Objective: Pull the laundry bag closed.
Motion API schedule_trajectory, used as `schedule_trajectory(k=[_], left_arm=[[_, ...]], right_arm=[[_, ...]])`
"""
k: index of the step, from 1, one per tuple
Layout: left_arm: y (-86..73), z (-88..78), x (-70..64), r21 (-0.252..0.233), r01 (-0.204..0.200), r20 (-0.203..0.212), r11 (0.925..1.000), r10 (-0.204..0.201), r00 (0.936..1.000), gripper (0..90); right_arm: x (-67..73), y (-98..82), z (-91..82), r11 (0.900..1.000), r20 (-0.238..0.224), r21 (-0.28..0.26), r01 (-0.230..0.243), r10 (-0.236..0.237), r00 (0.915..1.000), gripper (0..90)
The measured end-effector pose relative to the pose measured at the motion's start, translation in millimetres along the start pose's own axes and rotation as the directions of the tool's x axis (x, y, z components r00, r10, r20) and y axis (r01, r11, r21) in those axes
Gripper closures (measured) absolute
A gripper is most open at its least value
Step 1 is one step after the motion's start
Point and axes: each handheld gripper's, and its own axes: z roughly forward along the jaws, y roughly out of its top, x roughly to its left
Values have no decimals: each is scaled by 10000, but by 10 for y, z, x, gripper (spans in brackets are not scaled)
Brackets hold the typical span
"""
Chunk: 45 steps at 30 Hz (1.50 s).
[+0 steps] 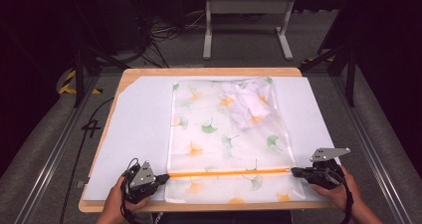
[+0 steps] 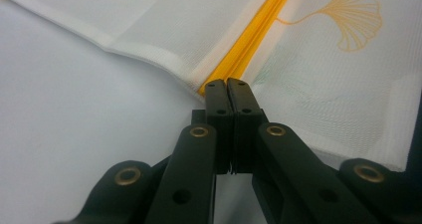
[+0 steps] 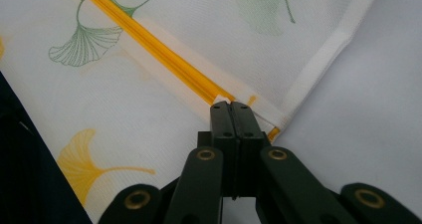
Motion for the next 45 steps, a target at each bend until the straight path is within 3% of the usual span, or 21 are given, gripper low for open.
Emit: schedule_trajectory(k=[5,11,16,19,28,36,40,42,45], left_arm=[[-4,-6,-1,7,32,-19,10000,-32,10000,893],[9,-11,-32,254,-233,-260,9994,239,9994,900],[2,-14,-11,186,-83,-117,9998,85,9999,900],[15,-10,-40,244,-299,-314,9993,307,9990,900],[23,-31,-31,184,-281,-249,9994,286,9993,887],[35,-149,11,-291,-221,-604,9993,203,9980,857],[44,-190,48,-460,-173,-861,9988,133,9962,794],[57,-201,67,-480,-144,-1137,9987,88,9935,718],[68,-219,95,-565,-61,-1291,9984,-13,9916,601]], right_arm=[[29,-21,-12,9997,95,-151,176,-174,9998,899],[25,-45,-5,9996,76,-284,47,-45,10000,899],[46,-51,-12,9986,227,-437,301,-291,9993,896],[60,-58,-27,9975,269,-587,401,-385,9989,893],[83,-60,-99,9937,357,-990,525,-492,9982,854],[153,-25,-203,9791,769,-1690,1132,-1014,9919,753],[159,2,-222,9734,1066,-1896,1288,-1100,9882,705],[151,17,-218,9729,1089,-1903,1311,-1118,9877,653],[131,59,-204,9694,1541,-1946,1499,-1207,9807,556]])
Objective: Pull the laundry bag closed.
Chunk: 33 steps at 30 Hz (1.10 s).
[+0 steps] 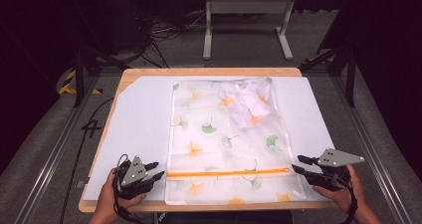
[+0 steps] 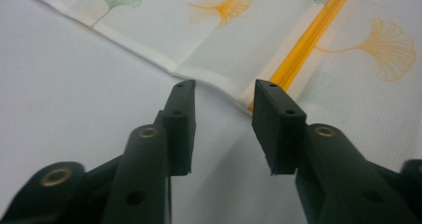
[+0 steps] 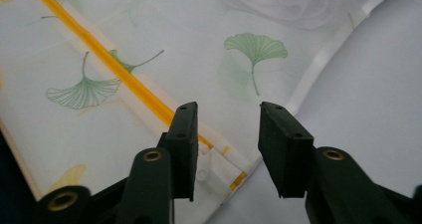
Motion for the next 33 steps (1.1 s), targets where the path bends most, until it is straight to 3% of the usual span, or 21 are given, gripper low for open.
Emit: schedule_trajectory(k=[3,9,11,13,17,22,25,28,33], left_arm=[[1,17,49,77,84,-199,9999,-82,9998,487],[11,-14,151,-366,304,-562,9989,-325,9979,282],[0,-34,209,-519,377,-735,9979,-415,9964,254],[-36,-54,271,-610,536,-935,9967,-592,9939,212],[-94,-95,352,-685,697,-1104,9952,-770,9909,177],[-217,-193,508,-1120,1309,-1195,9850,-1441,9823,149],[-277,-213,560,-1261,1485,-1245,9808,-1641,9786,137],[-328,-215,569,-1264,1568,-1357,9795,-1737,9754,116],[-394,-205,566,-1506,1941,-1124,9694,-2118,9708,94]], right_arm=[[-31,19,23,9998,466,-147,100,-93,9989,471],[-171,54,33,9989,1051,-464,-15,64,9944,334],[-237,72,31,9975,1037,-698,-60,132,9945,284],[-281,79,34,9965,1403,-818,161,-45,9901,250],[-373,59,58,9952,1581,-983,4,152,9873,220],[-456,-33,55,9925,2060,-1179,-333,573,9769,164],[-480,-122,36,9916,2186,-1215,-456,715,9732,156],[-480,-254,15,9910,2562,-1111,-748,1012,9613,158],[-460,-396,-60,9879,2575,-1169,-1022,1295,9576,142]])
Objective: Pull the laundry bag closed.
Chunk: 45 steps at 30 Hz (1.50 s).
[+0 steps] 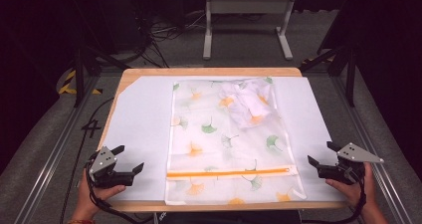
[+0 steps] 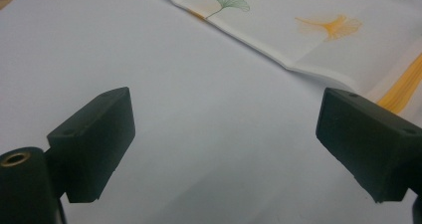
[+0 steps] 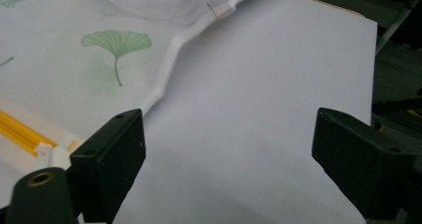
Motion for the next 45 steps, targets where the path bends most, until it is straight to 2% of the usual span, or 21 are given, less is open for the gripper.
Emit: schedule_trajectory(k=[3,4,5,6,9,12,15,18,21,26,35,45], left_arm=[[13,-7,5,-338,313,294,9989,-303,9991,89],[20,-9,-1,-345,213,272,9992,-204,9994,89],[20,-9,-1,-345,213,272,9992,-204,9994,88],[9,4,-22,-394,340,376,9986,-325,9988,87],[-1,19,-39,-279,308,231,9991,-302,9993,86],[-3,16,-36,-310,260,80,9992,-257,9996,88],[-4,14,-36,-376,346,58,9987,-344,9994,88],[-8,16,-35,-343,412,126,9986,-408,9991,88],[-4,12,-38,-354,267,85,9990,-264,9996,88],[17,25,-63,-263,133,1,9996,-133,9999,87],[28,49,-76,-315,89,50,9995,-88,9999,87],[33,57,-73,-279,119,-19,9995,-119,9999,83]], right_arm=[[-18,-23,-23,9999,157,-24,-128,129,9998,142],[-29,-25,-28,9991,24,-97,-406,407,9992,142],[-26,-26,-29,9988,-5,-69,-494,494,9988,142],[-5,-30,-30,9993,70,-3,-367,367,9993,142],[36,-23,-38,9998,386,114,146,-151,9991,142],[36,-22,-36,9999,318,142,-8,4,9995,145],[47,-33,-17,9995,385,243,192,-201,9991,148],[51,-34,-17,9995,385,279,163,-173,9991,148],[58,-34,-22,9994,413,271,192,-203,9989,149],[85,-31,-22,9979,540,306,571,-587,9968,165],[77,-44,-4,9982,509,352,476,-494,9975,157],[69,-36,-23,9992,410,154,370,-376,9985,151]])
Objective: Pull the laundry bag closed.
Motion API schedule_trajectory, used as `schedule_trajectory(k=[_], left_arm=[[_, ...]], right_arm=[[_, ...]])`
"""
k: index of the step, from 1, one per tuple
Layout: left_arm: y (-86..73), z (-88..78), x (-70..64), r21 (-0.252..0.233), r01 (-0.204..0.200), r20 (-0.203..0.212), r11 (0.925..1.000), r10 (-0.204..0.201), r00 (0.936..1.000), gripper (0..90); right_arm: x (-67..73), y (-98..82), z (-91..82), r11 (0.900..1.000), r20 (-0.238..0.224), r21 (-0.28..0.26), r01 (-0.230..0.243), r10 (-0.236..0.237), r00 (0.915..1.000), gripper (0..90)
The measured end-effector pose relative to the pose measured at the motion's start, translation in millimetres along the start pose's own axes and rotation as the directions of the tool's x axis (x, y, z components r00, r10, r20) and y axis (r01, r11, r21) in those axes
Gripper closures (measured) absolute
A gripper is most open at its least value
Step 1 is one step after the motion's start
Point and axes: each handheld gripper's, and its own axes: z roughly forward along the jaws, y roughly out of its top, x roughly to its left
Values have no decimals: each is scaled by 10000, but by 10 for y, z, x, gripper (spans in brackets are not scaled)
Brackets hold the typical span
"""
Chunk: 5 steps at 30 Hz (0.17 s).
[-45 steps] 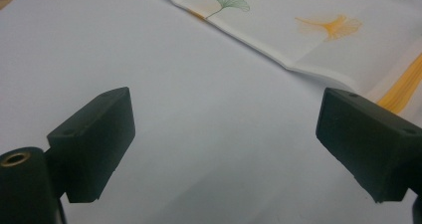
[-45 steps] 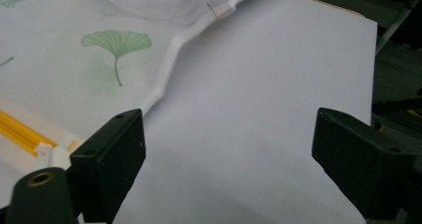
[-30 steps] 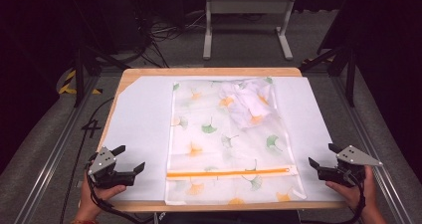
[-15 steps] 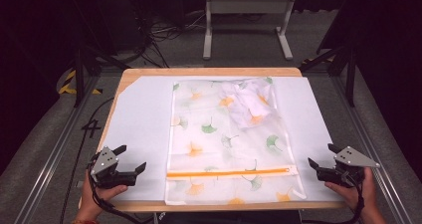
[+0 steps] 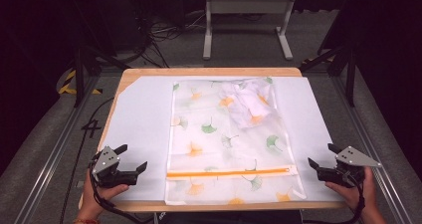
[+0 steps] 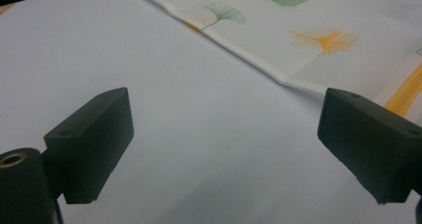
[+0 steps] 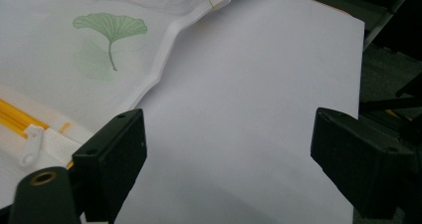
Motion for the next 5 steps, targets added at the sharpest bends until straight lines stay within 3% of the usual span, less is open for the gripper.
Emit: schedule_trajectory(k=[5], left_arm=[[4,1,-8,4,72,-42,10000,-72,10000,83]], right_arm=[[8,5,2,10000,-89,-50,6,-6,10000,148]])
